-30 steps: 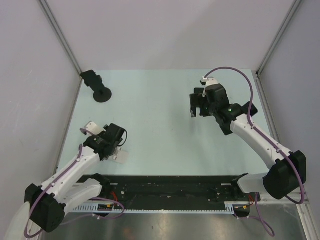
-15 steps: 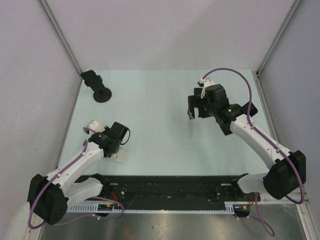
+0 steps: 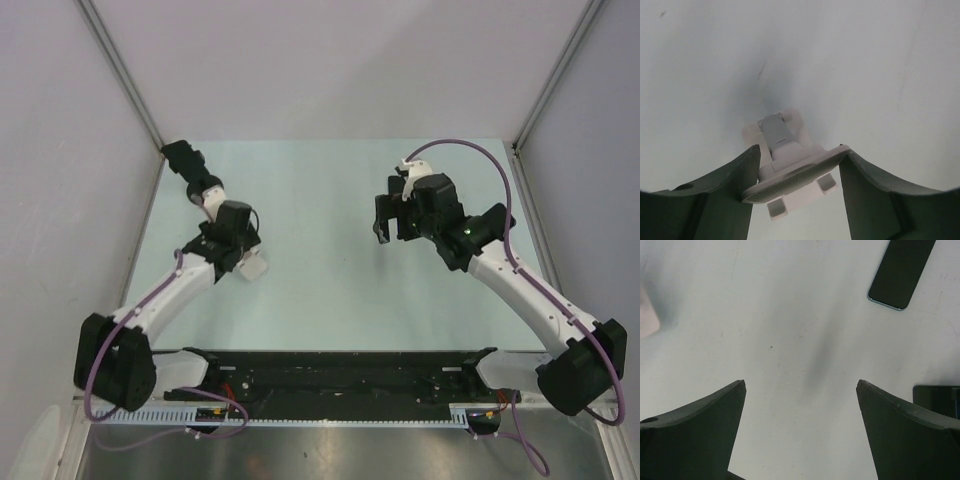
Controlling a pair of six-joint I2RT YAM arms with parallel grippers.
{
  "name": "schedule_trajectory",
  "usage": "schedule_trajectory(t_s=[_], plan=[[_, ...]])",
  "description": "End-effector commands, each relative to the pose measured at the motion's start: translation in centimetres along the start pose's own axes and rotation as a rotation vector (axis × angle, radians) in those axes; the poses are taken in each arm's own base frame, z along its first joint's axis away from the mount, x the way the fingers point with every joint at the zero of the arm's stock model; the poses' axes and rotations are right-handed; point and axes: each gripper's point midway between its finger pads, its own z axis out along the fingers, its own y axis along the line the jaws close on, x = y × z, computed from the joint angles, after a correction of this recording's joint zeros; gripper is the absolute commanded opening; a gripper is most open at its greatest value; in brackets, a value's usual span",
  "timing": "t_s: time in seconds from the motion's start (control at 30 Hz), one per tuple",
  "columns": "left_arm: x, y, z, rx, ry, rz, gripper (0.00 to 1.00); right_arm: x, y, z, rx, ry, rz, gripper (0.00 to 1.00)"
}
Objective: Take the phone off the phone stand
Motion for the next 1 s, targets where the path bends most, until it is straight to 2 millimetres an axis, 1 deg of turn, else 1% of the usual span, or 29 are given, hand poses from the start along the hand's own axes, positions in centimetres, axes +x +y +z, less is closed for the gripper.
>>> schedule_trajectory(t_s=[0.0,0.03,0.07,0.13,0.17,0.2,0.23,0.27,0.3,0.33,0.37,0.4,0.43,0.47,0.5,0.53,0.57,0.63,0.7,0.73,0.8,0.9,0.97], plan=[[-7.3,-9.5,0.9,0.324,-0.134,0.202,0.05,-1.3,-0.5,-2.1,0.028,-0.067,-0.021,0.98],[-7.8,-10.6,1.1,0.352,-0.133,0.223,0.05,-1.2,-0.8,-2.3,0.04,-0.07,-0.024,0.98],[-8.5,-12.0,2.2,0.373,-0.132,0.273,0.05,-1.1,-0.9,-2.6,0.046,-0.066,-0.025,0.98],[-8.9,-14.1,2.9,0.438,-0.122,0.327,0.05,-1.2,-1.3,-3.3,0.061,-0.078,-0.032,0.98],[-10.5,-15.8,2.7,0.482,-0.146,0.33,0.04,-1.0,-1.4,-3.5,0.066,-0.074,-0.035,0.98],[-9.5,-16.6,4.4,0.493,-0.108,0.357,0.04,-0.9,-1.6,-3.7,0.072,-0.077,-0.036,0.98],[-9.3,-17.9,4.5,0.553,-0.091,0.384,0.04,-1.1,-1.7,-4.3,0.074,-0.092,-0.042,0.98],[-10.7,-19.3,4.4,0.585,-0.114,0.385,0.04,-0.9,-1.8,-4.4,0.076,-0.089,-0.046,0.98],[-9.5,-20.0,5.9,0.601,-0.076,0.404,0.04,-0.9,-1.8,-4.7,0.072,-0.098,-0.048,0.98],[-9.6,-20.8,6.2,0.623,-0.074,0.42,0.04,-0.8,-1.8,-4.9,0.07,-0.097,-0.053,0.98],[-10.5,-22.2,6.1,0.661,-0.088,0.421,0.04,-0.8,-2.0,-5.3,0.071,-0.106,-0.056,0.99],[-10.4,-22.8,6.4,0.678,-0.083,0.428,0.04,-0.7,-2.0,-5.6,0.074,-0.11,-0.056,0.98],[-9.6,-23.2,7.6,0.68,-0.06,0.434,0.03,-0.8,-2.1,-5.8,0.08,-0.114,-0.056,0.98],[-10.3,-24.2,7.4,0.708,-0.071,0.432,0.03,-0.6,-2.3,-6.1,0.084,-0.115,-0.056,0.99],[-10.3,-24.6,7.7,0.717,-0.07,0.438,0.03,-0.6,-2.5,-6.3,0.092,-0.117,-0.054,0.99],[-9.5,-24.9,8.9,0.715,-0.054,0.451,0.03,-0.5,-2.6,-6.4,0.099,-0.117,-0.054,0.99],[-10.0,-25.4,9.0,0.722,-0.065,0.451,0.03,-0.5,-2.7,-6.6,0.1,-0.118,-0.056,0.99],[-9.6,-25.9,10.2,0.724,-0.064,0.477,0.02,-0.2,-2.8,-6.7,0.103,-0.111,-0.058,0.99],[-9.1,-26.1,10.7,0.736,-0.053,0.499,0.02,-0.1,-3.1,-6.7,0.114,-0.107,-0.057,0.99],[-8.6,-26.1,11.1,0.736,-0.046,0.517,0.02,0.1,-3.1,-6.7,0.116,-0.102,-0.058,0.99],[-8.1,-25.9,11.4,0.733,-0.036,0.53,0.02,0.2,-3.3,-6.6,0.121,-0.1,-0.05,0.99],[-6.8,-25.5,12.0,0.733,-0.004,0.55,0.02,0.1,-3.2,-6.5,0.12,-0.104,-0.042,0.99],[-5.6,-25.3,12.2,0.743,0.025,0.56,0.03,0.2,-3.2,-6.3,0.118,-0.1,-0.041,0.99]])
